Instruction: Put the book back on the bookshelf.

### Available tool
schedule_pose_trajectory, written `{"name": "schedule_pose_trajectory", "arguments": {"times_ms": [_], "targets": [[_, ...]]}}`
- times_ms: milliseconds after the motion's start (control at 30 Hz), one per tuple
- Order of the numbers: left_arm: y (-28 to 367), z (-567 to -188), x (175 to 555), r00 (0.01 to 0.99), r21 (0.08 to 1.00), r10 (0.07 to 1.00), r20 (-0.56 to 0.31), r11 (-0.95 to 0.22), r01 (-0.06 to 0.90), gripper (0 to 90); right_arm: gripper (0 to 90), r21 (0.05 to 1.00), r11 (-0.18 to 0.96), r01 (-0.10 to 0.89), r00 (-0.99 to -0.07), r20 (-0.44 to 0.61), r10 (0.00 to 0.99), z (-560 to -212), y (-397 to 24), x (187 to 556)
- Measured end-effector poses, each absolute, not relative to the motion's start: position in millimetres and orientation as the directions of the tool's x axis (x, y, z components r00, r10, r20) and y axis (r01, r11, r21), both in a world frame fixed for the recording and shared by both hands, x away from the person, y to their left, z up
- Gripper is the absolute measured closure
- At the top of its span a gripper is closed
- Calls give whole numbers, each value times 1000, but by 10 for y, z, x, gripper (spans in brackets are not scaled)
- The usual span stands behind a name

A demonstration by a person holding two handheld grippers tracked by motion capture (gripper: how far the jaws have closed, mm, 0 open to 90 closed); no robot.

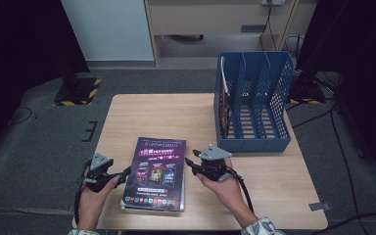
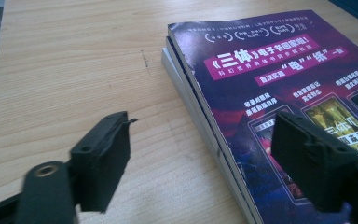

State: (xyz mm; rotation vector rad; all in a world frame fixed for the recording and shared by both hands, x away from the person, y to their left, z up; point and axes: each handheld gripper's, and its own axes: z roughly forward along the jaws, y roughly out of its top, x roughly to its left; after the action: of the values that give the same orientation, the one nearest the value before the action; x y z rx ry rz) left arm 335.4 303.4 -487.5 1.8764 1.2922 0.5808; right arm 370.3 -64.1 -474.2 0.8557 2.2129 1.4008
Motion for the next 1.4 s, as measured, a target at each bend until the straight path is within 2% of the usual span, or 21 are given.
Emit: {"name": "schedule_pose_trajectory", "arguments": {"times_ms": [200,300,567,767,1000,1067,1133,1300,1400], "targets": [[2994,-4888,3361,410,794,911,-50,-212,570,360,678,895,321,309,-750,21,661,-4771,-600,3730],[2996,-4901,3376,416,788,908,-45,-223,573,408,679,893,319,317,-760,38,649,-4788,-554,3757],[2977,-4887,3374,433,792,900,-44,-233,564,532,527,878,339,337,-789,66,611,-4860,-423,3756],[2935,-4892,3376,451,791,892,-37,-249,559,552,413,873,344,346,-801,83,593,-4889,-358,3736],[2903,-4948,3418,458,777,887,-54,-251,578,564,342,850,363,381,-798,104,594,-4953,-333,3756],[2884,-4977,3440,460,769,885,-74,-242,591,517,325,844,366,392,-796,112,595,-4982,-345,3758],[2853,-5008,3465,459,756,884,-85,-243,608,404,307,839,366,403,-795,123,595,-5005,-338,3763],[2803,-5047,3496,479,755,874,-80,-261,602,431,277,830,371,418,-799,141,585,-5041,-306,3772],[2783,-5054,3504,499,760,862,-85,-268,592,495,272,817,384,430,-799,147,583,-5090,-309,3773]]}}
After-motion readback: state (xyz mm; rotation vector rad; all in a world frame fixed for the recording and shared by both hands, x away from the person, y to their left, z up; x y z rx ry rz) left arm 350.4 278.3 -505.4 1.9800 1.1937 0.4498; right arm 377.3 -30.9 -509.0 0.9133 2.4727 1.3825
